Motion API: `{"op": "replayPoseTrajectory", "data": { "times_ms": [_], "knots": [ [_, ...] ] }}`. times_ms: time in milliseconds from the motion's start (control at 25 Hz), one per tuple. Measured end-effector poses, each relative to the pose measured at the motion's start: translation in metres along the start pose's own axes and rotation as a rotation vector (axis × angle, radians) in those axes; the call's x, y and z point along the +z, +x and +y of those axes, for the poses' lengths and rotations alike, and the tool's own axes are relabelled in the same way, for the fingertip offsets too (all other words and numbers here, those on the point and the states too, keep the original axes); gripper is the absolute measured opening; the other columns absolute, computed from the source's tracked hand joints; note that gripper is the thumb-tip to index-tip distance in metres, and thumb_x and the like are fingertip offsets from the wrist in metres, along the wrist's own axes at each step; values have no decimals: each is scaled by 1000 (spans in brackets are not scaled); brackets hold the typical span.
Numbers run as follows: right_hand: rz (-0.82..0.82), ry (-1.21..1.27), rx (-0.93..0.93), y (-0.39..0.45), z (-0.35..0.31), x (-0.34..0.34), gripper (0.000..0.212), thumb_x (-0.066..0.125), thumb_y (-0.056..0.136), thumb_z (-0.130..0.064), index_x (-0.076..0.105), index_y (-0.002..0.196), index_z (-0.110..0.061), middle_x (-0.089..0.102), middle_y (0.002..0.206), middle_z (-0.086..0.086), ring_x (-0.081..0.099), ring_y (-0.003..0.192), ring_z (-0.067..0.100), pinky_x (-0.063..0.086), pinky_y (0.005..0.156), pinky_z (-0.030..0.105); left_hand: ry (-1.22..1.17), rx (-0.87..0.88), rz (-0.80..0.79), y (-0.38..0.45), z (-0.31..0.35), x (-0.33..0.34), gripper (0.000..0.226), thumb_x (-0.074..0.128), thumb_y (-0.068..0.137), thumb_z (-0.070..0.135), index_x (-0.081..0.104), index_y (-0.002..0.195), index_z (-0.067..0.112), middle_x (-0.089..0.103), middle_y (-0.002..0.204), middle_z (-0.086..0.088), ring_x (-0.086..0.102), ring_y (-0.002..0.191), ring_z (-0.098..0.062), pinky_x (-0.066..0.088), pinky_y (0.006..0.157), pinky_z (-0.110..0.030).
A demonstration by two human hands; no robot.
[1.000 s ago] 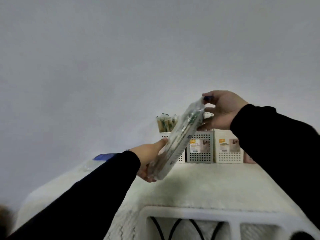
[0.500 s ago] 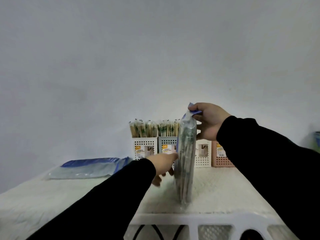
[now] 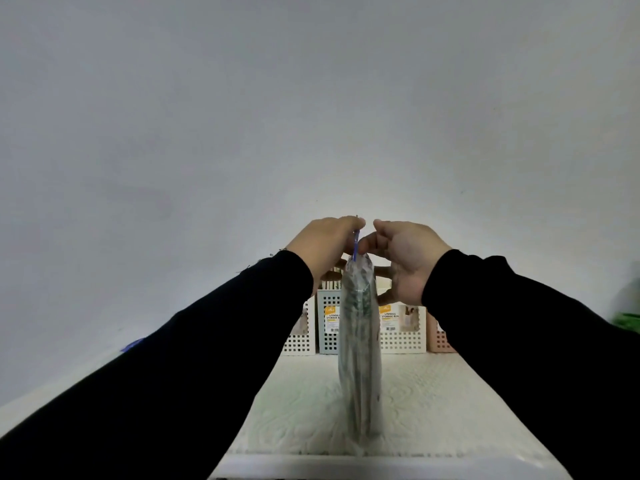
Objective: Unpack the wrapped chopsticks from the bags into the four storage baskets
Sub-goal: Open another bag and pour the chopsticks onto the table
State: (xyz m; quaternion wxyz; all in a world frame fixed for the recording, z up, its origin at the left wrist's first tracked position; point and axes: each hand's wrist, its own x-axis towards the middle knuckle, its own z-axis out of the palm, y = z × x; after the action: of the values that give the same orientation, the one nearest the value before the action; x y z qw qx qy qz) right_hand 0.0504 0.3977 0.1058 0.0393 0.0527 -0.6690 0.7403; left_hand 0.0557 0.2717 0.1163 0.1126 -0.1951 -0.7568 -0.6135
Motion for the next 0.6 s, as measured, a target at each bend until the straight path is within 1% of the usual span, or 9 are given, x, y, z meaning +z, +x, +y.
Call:
{"op": "replayPoseTrajectory", "data": {
  "times_ms": [80, 160, 240, 320, 360, 480, 560, 600],
  "knots": [
    [3, -21, -3, -3, -2, 0, 69, 37, 96, -46, 61, 39, -15, 61, 108, -2, 51, 112, 30, 37, 95, 62, -84, 7, 13, -4, -1, 1, 23, 54, 93, 31, 64, 88, 10, 62, 71, -2, 56, 66, -20, 43, 69, -32],
    [22, -38, -1, -6, -4, 1, 66, 41, 94, -47, 59, 40, -15, 61, 106, -2, 53, 112, 31, 39, 93, 62, -170, 4, 3, -8, -5, 1, 21, 57, 93, 28, 64, 80, 12, 62, 70, -2, 56, 66, -19, 41, 69, -32],
    [54, -70, -12, -9, -6, 3, 58, 48, 90, -49, 56, 44, -16, 63, 98, 0, 56, 104, 32, 45, 88, 56, -211, 0, -22, -12, -6, 1, 21, 60, 92, 28, 65, 78, 12, 64, 72, -3, 57, 69, -19, 42, 71, -32],
    [91, -108, -32, -13, -9, 6, 50, 56, 85, -51, 55, 50, -16, 64, 93, 2, 59, 94, 31, 50, 79, 44, -219, 14, -43, -15, -8, 2, 23, 60, 93, 28, 67, 77, 13, 65, 74, -3, 58, 69, -18, 43, 67, -30],
    [106, -124, -47, -14, -10, 8, 45, 59, 83, -50, 56, 53, -17, 64, 91, 3, 60, 89, 30, 50, 76, 39, -220, 24, -52, -16, -9, 2, 24, 59, 93, 29, 68, 77, 13, 65, 75, -5, 57, 70, -18, 43, 65, -28],
    [119, -114, -92, -17, -12, 9, 34, 64, 81, -40, 56, 57, -17, 61, 76, 3, 56, 76, 25, 46, 70, 33, -230, 41, -79, -15, -13, 3, 25, 59, 92, 36, 63, 87, 12, 54, 88, -12, 50, 82, -23, 39, 63, -29],
    [77, -67, -89, -17, -11, 8, 33, 65, 81, -35, 57, 54, -18, 61, 68, 2, 54, 71, 23, 47, 67, 31, -268, 37, -91, -15, -16, 4, 25, 58, 91, 38, 61, 96, 14, 50, 91, -12, 45, 85, -24, 38, 66, -31],
    [50, -35, -79, -18, -10, 7, 33, 64, 82, -34, 58, 54, -18, 62, 64, 2, 55, 69, 23, 47, 69, 31, -296, 35, -88, -15, -16, 4, 26, 58, 91, 38, 62, 99, 13, 50, 92, -12, 45, 85, -24, 38, 68, -32]
  ]
}}
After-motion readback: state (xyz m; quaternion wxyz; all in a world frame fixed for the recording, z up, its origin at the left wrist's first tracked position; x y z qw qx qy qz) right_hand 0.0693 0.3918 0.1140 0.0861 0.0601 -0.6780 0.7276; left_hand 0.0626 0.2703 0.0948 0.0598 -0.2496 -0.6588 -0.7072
